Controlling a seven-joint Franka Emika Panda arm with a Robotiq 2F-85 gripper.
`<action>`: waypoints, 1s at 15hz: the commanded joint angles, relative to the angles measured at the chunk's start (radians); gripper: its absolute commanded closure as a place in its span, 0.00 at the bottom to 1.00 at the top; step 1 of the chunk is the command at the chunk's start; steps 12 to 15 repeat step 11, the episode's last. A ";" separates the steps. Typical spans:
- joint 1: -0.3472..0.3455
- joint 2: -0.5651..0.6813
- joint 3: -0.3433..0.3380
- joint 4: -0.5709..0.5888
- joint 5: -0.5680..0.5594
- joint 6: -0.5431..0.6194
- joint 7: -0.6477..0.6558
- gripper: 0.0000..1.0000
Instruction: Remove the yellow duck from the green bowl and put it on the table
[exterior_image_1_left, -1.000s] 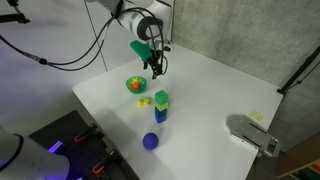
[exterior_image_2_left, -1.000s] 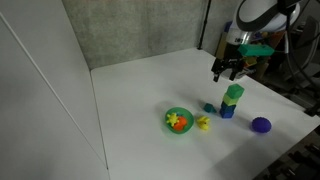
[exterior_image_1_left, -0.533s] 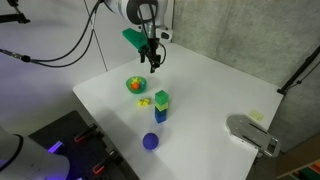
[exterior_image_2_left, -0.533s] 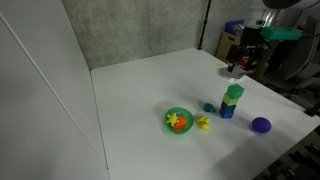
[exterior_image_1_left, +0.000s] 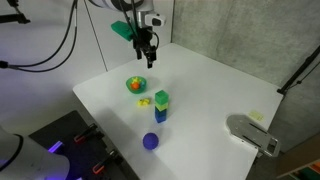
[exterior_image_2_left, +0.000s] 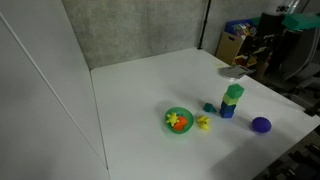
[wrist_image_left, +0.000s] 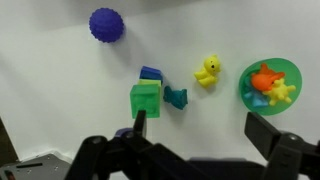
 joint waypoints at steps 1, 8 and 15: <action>0.002 -0.099 0.023 -0.061 -0.063 -0.007 0.105 0.00; -0.006 -0.133 0.040 -0.084 -0.045 -0.002 0.102 0.00; -0.007 -0.151 0.042 -0.102 -0.045 -0.002 0.102 0.00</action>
